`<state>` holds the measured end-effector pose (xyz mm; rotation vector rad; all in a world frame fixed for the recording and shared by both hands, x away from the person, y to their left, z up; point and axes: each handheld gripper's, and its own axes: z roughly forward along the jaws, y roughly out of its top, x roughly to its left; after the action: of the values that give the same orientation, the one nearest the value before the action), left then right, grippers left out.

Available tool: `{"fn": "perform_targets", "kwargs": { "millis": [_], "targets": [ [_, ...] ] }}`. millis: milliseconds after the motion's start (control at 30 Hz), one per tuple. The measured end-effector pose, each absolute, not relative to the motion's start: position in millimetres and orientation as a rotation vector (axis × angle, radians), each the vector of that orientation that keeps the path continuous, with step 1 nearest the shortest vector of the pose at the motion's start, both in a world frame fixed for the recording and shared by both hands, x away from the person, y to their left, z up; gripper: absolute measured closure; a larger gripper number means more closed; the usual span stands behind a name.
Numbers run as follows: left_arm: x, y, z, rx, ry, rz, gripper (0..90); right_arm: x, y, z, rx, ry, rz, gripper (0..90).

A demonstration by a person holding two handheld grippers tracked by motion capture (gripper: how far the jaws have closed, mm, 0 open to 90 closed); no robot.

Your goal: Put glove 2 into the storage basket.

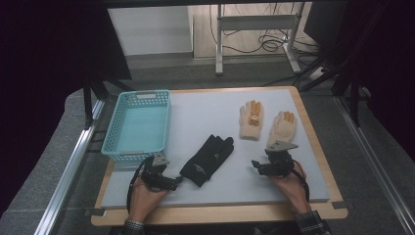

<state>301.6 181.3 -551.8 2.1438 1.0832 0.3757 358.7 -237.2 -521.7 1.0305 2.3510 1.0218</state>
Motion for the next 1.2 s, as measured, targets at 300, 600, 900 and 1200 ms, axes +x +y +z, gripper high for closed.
{"fn": "perform_targets", "kwargs": {
  "millis": [300,600,900,1200],
  "targets": [
    [301,182,-552,2.144,1.081,0.373,3.2,363,-241,-532,1.047,2.368,0.987,16.7],
    [302,190,-551,2.075,1.091,0.292,2.1,363,-242,-532,1.057,2.366,0.998,17.0],
    [294,183,-532,2.072,1.044,0.272,0.1,363,-243,-532,1.056,2.366,0.997,17.0],
    [299,156,-519,2.119,0.989,0.260,0.0,363,-242,-532,1.055,2.365,0.998,17.0]
  ]
}}
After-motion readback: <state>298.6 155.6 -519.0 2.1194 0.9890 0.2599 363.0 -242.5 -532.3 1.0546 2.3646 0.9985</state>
